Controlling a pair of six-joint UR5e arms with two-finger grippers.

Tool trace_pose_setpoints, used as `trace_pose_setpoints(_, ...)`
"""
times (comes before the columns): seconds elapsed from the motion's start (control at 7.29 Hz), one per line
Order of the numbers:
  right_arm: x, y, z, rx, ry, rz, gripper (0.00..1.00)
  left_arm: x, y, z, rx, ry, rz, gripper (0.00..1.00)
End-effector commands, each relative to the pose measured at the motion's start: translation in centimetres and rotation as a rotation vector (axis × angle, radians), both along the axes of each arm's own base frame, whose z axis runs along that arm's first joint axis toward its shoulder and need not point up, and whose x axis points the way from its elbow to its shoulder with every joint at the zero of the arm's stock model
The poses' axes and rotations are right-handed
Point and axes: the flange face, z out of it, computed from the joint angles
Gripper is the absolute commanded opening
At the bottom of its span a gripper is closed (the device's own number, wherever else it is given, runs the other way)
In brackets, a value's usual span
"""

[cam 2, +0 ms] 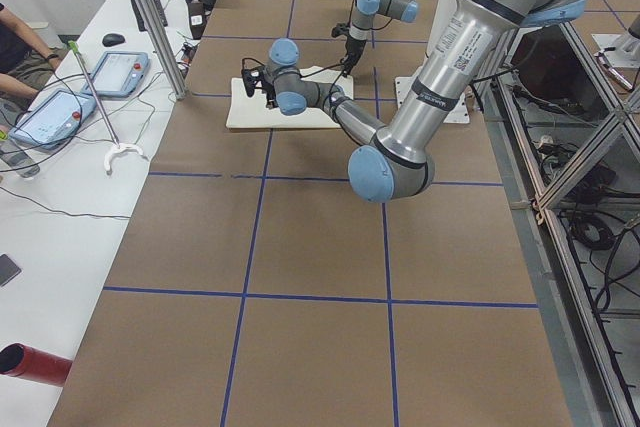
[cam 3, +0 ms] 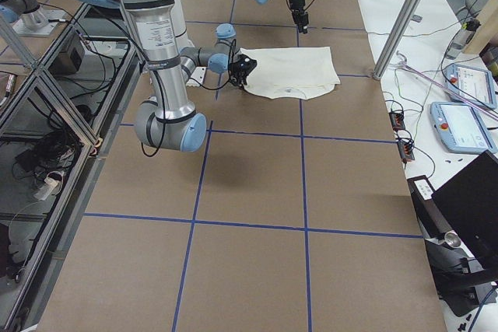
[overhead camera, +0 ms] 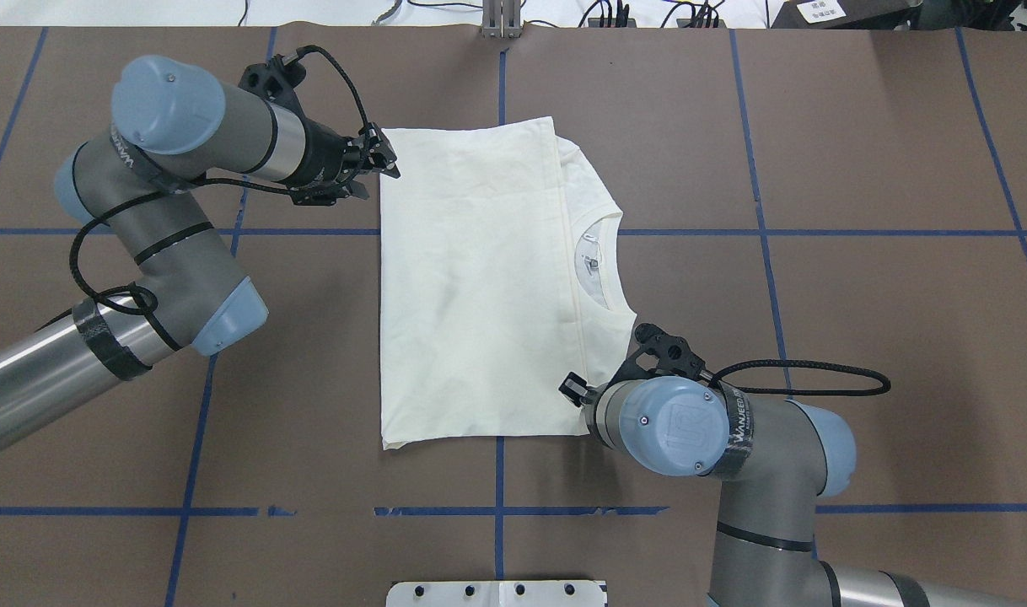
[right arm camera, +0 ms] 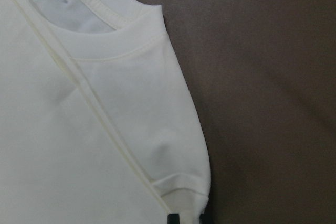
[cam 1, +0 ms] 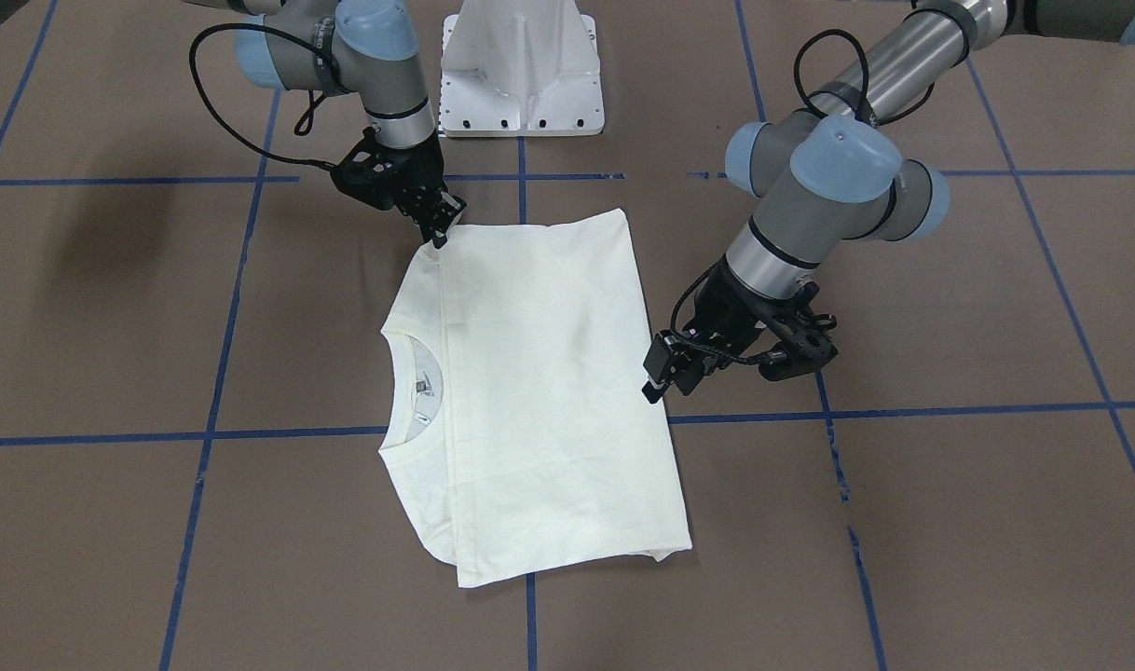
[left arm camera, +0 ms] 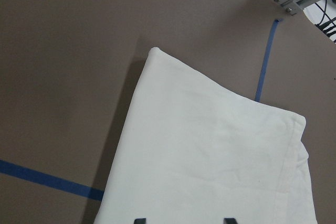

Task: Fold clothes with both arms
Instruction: 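Move the left gripper down to the shirt corner nearest the robot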

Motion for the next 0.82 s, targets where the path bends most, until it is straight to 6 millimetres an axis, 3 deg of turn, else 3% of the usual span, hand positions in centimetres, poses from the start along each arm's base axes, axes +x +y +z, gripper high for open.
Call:
trace_pose_setpoints(0.0, -0.2, -0.1, -1.3, -0.006, -0.025, 0.009, 0.00, -0.2, 0.0, 0.1, 0.000, -0.001, -0.002, 0.58)
trace_pose_setpoints(0.27, 1.6, -0.4, -2.6, 0.003, -0.058, 0.020, 0.00, -0.6, 0.8, 0.4, 0.000, 0.004, 0.001, 0.58)
trace_pose_setpoints(0.41, 2.0, -0.5, -2.2, 0.001, -0.052, 0.025, 0.00, -1.4, 1.6, 0.0, -0.008, 0.026, -0.003, 0.58)
trace_pose_setpoints(0.69, 2.3, 1.6, -1.7, -0.027, -0.062, 0.017, 0.00, 0.6, 4.4, -1.4, -0.064, 0.075, 0.019, 0.58)
